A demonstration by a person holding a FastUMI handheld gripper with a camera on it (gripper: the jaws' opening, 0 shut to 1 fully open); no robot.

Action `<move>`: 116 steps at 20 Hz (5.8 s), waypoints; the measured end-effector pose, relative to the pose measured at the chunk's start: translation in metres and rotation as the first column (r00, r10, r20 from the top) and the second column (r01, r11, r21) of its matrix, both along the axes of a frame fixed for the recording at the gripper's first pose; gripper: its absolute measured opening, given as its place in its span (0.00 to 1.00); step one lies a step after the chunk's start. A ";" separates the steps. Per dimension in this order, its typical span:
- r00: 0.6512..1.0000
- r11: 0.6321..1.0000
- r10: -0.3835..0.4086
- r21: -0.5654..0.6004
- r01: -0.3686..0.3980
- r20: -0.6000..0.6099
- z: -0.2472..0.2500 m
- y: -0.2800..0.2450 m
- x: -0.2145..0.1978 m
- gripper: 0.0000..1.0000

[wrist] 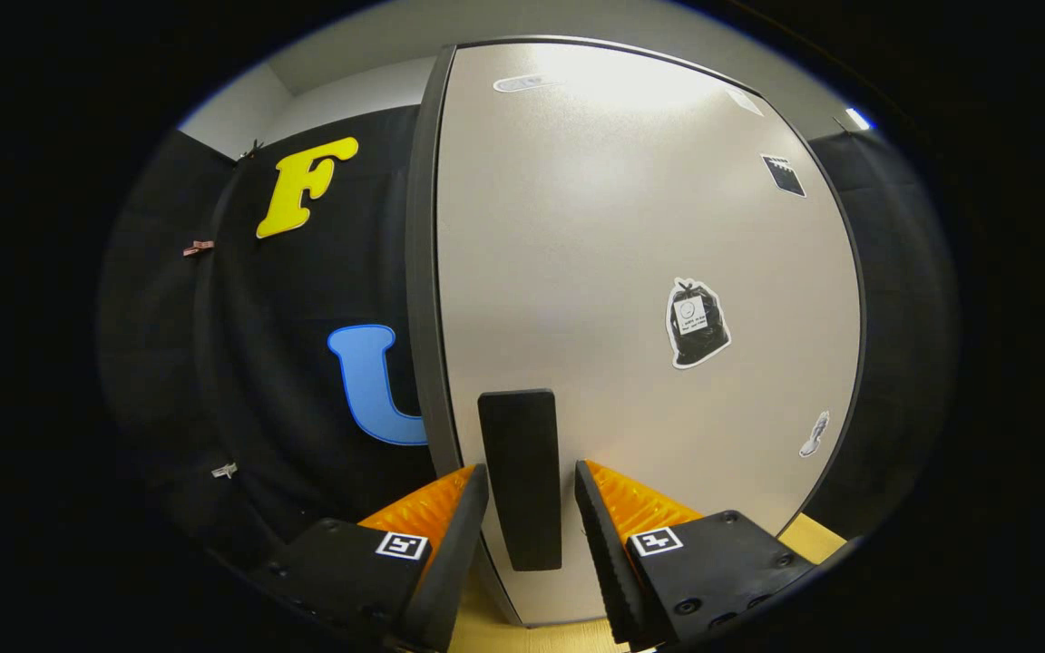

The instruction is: Open the shoe cabinet door, grab the shoes and put them into the shoe cabinet, then close the shoe cabinet door.

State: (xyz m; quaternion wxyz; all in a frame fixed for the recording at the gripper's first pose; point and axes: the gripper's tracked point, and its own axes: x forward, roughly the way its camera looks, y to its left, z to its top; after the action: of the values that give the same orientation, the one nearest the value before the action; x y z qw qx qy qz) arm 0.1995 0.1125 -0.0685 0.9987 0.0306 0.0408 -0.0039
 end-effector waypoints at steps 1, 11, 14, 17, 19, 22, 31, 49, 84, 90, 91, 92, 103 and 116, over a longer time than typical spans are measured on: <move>1.000 1.000 0.015 0.007 -0.015 -0.005 -0.003 0.004 0.004 0.66; 1.000 1.000 0.018 -0.021 -0.018 -0.010 -0.001 0.002 -0.005 0.26; 0.999 0.999 0.039 -0.008 -0.039 -0.018 0.000 0.002 -0.016 0.26; 0.998 0.998 0.068 -0.001 -0.068 -0.019 0.010 0.005 -0.042 0.26; 0.996 0.996 0.084 0.001 -0.084 -0.024 0.011 -0.005 -0.061 0.26; 0.994 0.994 0.110 0.012 -0.109 -0.027 0.013 -0.015 -0.086 0.26; 0.965 0.966 0.258 0.031 -0.257 -0.042 0.017 -0.057 -0.160 0.26; 0.973 0.973 0.231 0.001 -0.231 -0.009 0.038 -0.214 -0.226 0.25; 0.973 0.984 0.165 0.096 -0.151 -0.163 -0.170 -0.112 -0.300 0.20; 0.949 0.992 0.079 0.121 -0.044 -0.304 -0.301 -0.068 -0.282 0.20; 0.941 0.992 0.071 0.119 -0.033 -0.331 -0.323 -0.063 -0.279 0.20; 0.930 0.994 0.060 0.111 -0.021 -0.364 -0.345 -0.059 -0.276 0.20; 0.841 0.995 -0.003 0.086 0.059 -0.542 -0.462 -0.055 -0.255 0.20; 0.811 0.996 -0.051 0.032 0.086 -0.583 -0.487 -0.065 -0.212 0.15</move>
State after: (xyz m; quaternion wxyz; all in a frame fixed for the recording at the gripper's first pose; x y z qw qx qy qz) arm -0.0129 0.0478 -0.5552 0.9364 0.0575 0.3427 -0.0480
